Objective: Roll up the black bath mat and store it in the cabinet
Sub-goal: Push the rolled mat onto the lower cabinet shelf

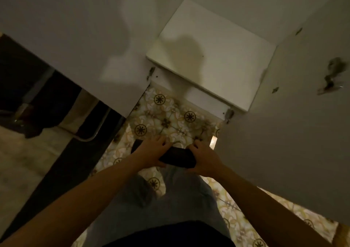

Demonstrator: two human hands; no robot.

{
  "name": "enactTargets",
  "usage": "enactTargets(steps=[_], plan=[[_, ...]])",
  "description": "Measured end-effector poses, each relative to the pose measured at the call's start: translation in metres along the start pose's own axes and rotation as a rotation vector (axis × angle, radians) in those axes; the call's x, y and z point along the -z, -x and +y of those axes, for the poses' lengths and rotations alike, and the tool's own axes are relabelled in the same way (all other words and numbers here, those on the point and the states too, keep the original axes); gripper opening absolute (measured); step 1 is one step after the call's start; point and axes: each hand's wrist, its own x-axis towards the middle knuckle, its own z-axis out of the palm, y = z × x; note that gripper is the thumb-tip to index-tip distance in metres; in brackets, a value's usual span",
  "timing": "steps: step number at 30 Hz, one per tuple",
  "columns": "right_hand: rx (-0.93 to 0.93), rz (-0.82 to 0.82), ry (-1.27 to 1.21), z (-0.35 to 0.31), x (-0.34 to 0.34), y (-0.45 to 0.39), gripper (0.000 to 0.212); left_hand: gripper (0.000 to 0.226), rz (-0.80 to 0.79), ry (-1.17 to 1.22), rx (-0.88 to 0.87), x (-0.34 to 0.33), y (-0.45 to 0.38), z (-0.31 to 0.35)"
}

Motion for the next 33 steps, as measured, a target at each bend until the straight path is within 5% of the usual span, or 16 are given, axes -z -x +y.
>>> enactTargets(steps=[7,17,24,33], plan=[[-0.087,0.045,-0.032,0.032,-0.023,-0.146,0.078,0.081,-0.023,-0.024,-0.066,-0.030,-0.109,-0.121],[-0.122,0.081,-0.005,0.129,-0.145,-0.387,0.078,0.080,-0.025,-0.154,-0.137,-0.170,-0.307,-0.286],[-0.112,0.070,0.073,0.196,-0.213,-0.487,0.081,0.074,0.084,-0.256,-0.292,-0.240,-0.412,-0.338],[-0.056,0.255,0.159,0.247,-0.178,-0.534,0.073,0.077,0.155,-0.290,-0.287,-0.198,-0.489,-0.364]])
